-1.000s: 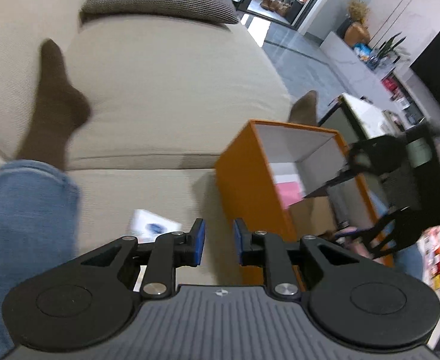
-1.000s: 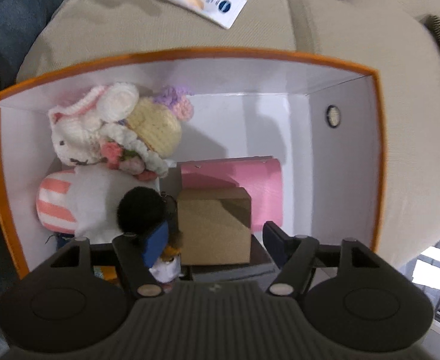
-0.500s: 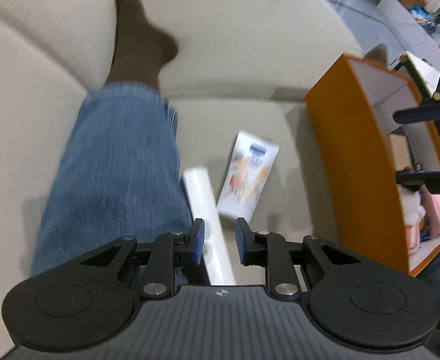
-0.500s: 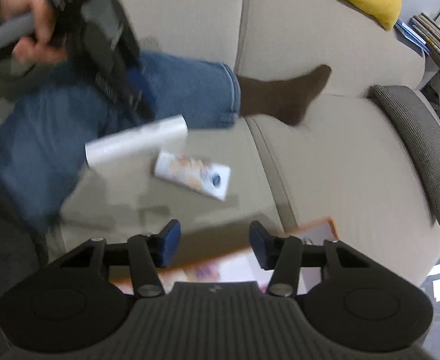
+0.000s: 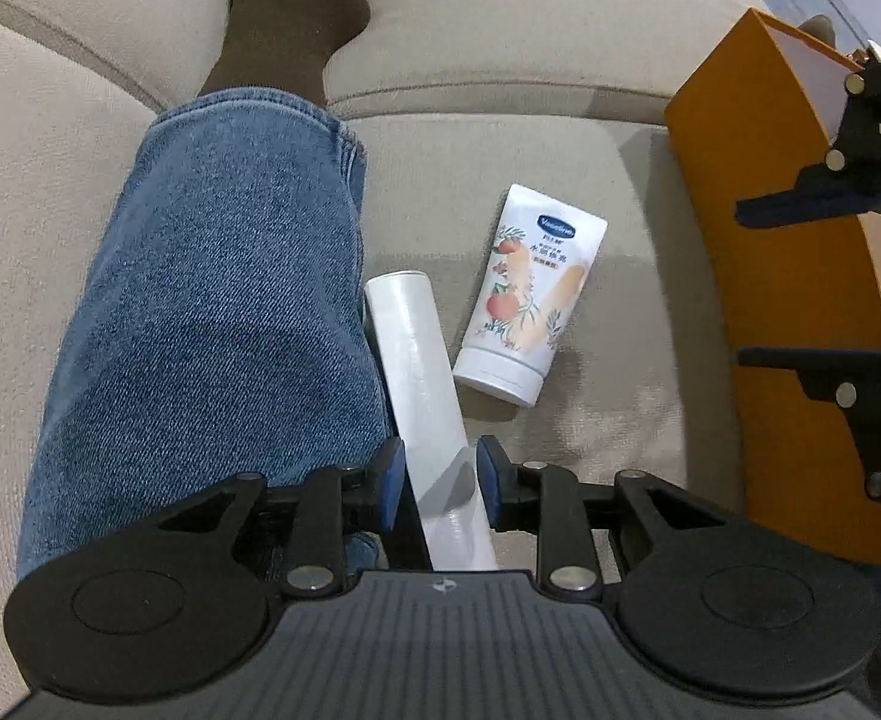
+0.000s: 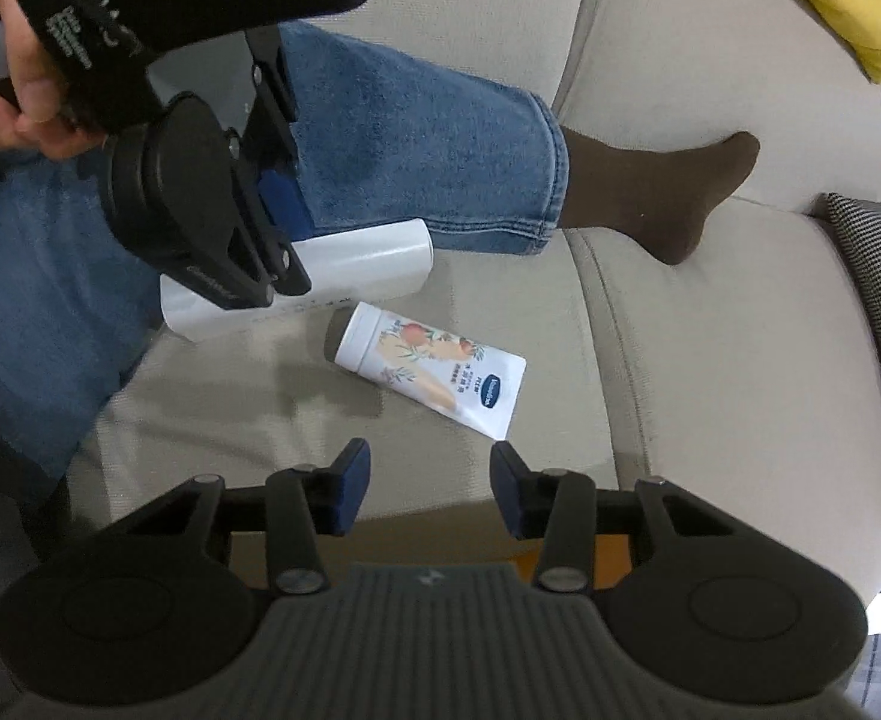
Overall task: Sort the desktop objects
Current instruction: 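Move both tools to the white roll and Vaseline tube on the sofa, then grasp the white roll with the left tool while the right tool grasps the Vaseline tube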
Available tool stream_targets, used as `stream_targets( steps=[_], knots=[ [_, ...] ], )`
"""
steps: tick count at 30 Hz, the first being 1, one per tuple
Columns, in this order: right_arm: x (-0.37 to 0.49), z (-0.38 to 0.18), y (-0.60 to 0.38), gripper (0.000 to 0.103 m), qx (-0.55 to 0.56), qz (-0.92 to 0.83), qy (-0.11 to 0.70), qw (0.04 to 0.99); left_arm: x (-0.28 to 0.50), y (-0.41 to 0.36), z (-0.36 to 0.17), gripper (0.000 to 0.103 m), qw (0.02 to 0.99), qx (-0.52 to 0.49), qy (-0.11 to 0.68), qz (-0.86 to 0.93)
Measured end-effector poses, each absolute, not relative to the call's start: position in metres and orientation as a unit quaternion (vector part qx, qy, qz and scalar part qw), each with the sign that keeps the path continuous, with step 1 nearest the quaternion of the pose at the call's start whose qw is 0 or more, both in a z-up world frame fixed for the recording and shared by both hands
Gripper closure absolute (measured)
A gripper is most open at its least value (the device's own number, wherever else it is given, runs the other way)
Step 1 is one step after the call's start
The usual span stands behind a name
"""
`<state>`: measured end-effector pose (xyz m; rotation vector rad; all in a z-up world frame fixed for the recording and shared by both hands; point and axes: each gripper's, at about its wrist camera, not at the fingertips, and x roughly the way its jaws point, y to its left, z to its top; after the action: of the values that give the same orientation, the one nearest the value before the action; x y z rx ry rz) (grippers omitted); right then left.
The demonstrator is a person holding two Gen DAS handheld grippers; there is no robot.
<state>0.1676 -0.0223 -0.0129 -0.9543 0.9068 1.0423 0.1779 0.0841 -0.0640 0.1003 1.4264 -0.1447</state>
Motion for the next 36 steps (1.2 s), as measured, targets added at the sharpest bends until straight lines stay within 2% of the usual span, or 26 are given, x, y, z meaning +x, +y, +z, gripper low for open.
stream_targets(
  steps=[5, 8, 17, 23, 27, 31, 36],
  knots=[
    [0.166, -0.013, -0.025, 0.057, -0.42, 0.469, 0.396, 0.668, 0.17, 0.076, -0.065, 0.072, 0.741, 0.079, 0.665, -0.05],
    [0.165, -0.015, -0.026, 0.057, -0.419, 0.471, 0.396, 0.668, 0.171, 0.07, -0.072, 0.067, 0.738, 0.087, 0.668, -0.037],
    [0.176, -0.031, -0.024, 0.057, -0.43, 0.455, 0.406, 0.666, 0.177, 0.067, -0.083, 0.07, 0.743, 0.07, 0.665, -0.021],
    [0.2, -0.035, -0.012, 0.055, -0.381, 0.467, 0.433, 0.67, 0.164, 0.087, -0.071, 0.072, 0.779, -0.007, 0.626, -0.044],
    [0.204, -0.054, 0.009, 0.046, -0.438, 0.488, 0.428, 0.622, 0.162, 0.095, -0.072, 0.072, 0.781, -0.049, 0.62, -0.057],
    [0.217, -0.072, 0.029, 0.045, -0.479, 0.497, 0.437, 0.577, 0.167, 0.095, -0.076, 0.072, 0.785, -0.078, 0.613, -0.056],
    [0.274, -0.071, 0.043, 0.045, -0.364, 0.488, 0.512, 0.606, 0.17, 0.096, -0.083, 0.072, 0.787, -0.095, 0.608, -0.048]
  ],
)
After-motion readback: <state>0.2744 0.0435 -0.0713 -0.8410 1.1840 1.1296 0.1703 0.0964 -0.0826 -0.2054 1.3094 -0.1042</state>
